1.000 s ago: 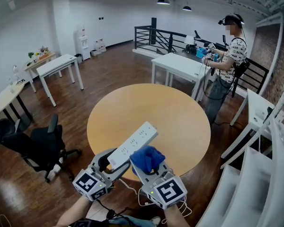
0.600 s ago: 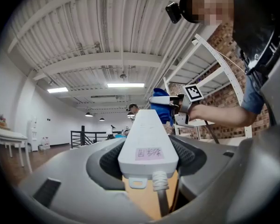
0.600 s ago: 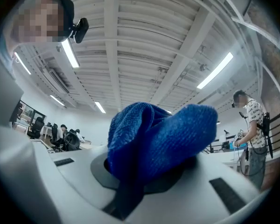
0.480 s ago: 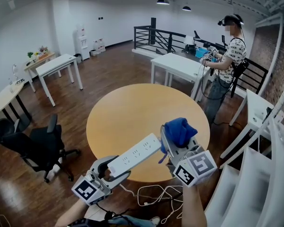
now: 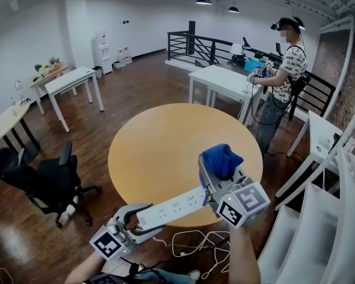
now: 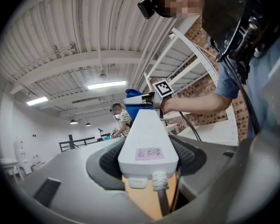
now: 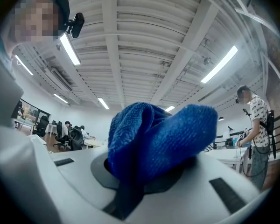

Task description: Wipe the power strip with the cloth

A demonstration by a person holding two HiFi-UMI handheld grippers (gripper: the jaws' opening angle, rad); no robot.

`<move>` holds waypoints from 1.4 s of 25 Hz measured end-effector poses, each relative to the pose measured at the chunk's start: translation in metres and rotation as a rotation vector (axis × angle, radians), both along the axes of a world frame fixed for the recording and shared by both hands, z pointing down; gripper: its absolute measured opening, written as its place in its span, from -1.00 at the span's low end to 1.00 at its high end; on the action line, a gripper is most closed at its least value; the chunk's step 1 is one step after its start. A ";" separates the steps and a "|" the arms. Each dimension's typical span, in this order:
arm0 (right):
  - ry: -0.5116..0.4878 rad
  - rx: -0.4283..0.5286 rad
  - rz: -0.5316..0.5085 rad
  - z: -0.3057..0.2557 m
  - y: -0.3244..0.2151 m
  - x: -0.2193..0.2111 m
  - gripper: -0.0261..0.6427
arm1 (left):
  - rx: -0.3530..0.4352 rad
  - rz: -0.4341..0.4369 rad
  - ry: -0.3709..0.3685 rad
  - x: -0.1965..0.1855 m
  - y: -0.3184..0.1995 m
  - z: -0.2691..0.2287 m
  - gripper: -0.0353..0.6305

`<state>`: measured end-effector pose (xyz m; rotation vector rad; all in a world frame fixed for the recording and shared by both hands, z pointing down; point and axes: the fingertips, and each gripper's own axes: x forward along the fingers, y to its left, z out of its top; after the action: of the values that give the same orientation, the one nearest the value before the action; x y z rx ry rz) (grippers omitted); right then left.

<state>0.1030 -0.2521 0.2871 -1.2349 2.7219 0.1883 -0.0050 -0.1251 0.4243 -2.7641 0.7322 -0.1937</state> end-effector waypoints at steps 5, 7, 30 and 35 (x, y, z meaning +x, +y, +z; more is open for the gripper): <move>0.014 0.004 -0.021 -0.002 0.001 -0.004 -0.76 | -0.009 -0.031 0.013 -0.002 -0.005 -0.003 -0.02; 0.012 0.003 -0.027 -0.001 0.002 -0.008 -0.76 | -0.005 -0.043 0.020 -0.007 -0.008 -0.005 -0.02; -0.074 -0.001 0.055 0.013 0.022 0.016 -0.76 | -0.015 -0.102 0.048 -0.002 -0.029 -0.005 -0.02; -0.081 0.002 0.056 0.015 0.028 0.011 -0.76 | -0.044 -0.168 0.081 -0.016 -0.042 -0.004 -0.02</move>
<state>0.1143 -0.2238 0.3020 -1.2899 2.6208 0.1437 -0.0209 -0.1666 0.4207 -2.7652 0.9930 -0.1331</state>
